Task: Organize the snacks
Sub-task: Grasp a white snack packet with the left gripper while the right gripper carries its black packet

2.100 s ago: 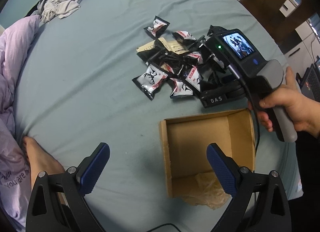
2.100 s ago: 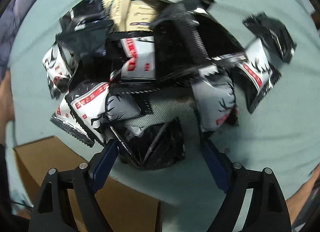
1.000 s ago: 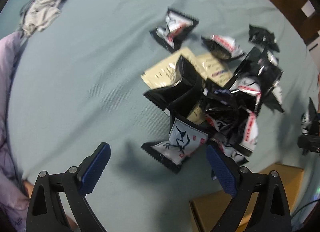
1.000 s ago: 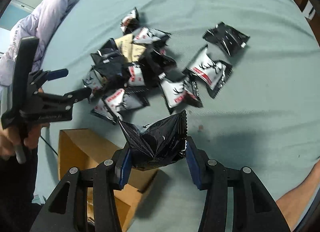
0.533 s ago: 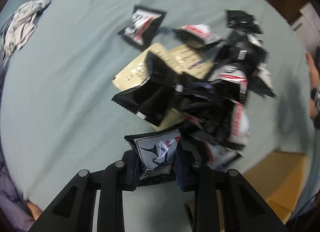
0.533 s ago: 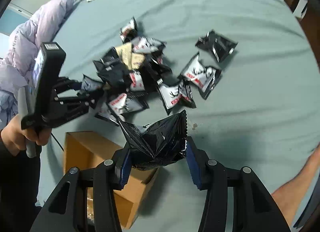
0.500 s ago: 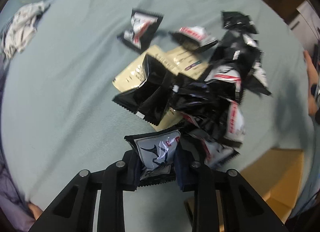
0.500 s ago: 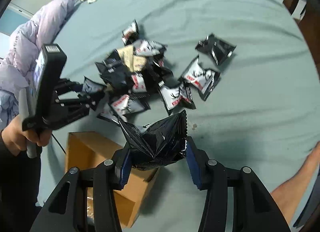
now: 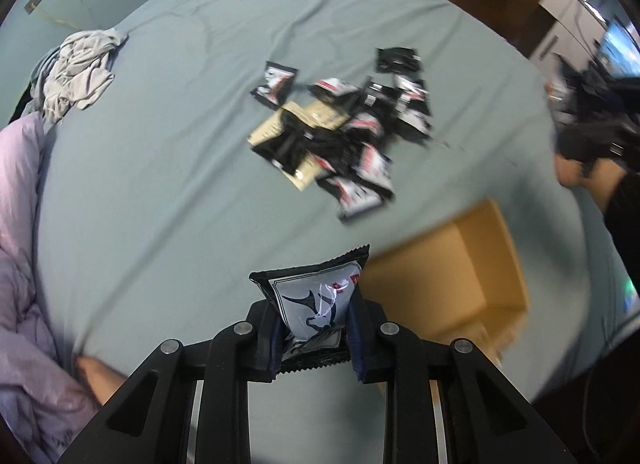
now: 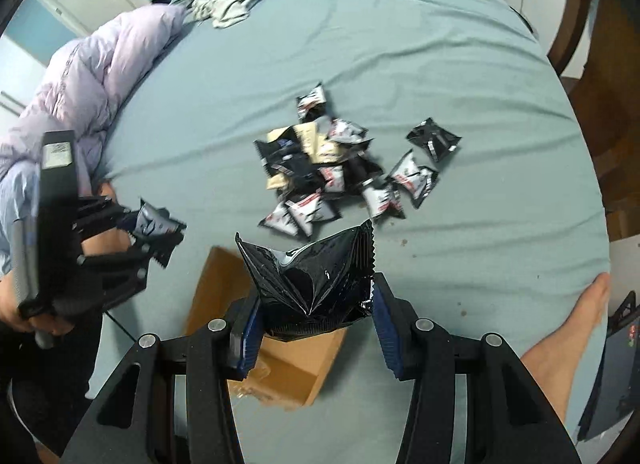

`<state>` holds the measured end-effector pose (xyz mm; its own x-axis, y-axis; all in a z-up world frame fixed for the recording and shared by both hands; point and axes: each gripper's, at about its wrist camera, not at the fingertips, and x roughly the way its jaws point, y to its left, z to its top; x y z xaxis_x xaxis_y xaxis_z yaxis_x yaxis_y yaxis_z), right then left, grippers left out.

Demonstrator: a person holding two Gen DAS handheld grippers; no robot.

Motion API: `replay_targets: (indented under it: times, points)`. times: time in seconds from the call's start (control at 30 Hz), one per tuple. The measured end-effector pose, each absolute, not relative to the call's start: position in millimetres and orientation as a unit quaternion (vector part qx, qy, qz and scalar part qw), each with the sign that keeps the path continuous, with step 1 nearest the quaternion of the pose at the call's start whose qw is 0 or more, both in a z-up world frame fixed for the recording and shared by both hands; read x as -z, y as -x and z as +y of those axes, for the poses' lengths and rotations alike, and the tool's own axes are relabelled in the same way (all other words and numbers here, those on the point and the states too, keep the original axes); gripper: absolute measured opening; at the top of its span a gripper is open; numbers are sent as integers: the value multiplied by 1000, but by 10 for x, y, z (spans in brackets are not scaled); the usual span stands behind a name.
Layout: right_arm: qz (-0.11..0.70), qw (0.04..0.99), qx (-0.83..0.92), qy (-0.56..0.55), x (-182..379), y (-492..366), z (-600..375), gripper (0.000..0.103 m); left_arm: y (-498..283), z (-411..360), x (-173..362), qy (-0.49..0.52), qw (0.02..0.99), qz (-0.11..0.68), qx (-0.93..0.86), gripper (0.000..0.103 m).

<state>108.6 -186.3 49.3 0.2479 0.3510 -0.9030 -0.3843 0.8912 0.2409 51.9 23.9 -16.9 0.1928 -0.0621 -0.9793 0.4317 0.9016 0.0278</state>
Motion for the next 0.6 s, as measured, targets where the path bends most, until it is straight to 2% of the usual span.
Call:
replay_targets:
  times: [0.23, 0.37, 0.6]
  points:
    - [561, 792, -239, 26, -670, -911, -1705, 47, -29, 67, -110, -132, 756, 609, 200, 25]
    - [560, 797, -226, 26, -689, -847, -1731, 47, -15, -64, -84, -148, 759, 605, 189, 25]
    - [532, 822, -205, 16, -779, -687, -1921, 47, -160, -38, -202, -107, 786, 587, 162, 25]
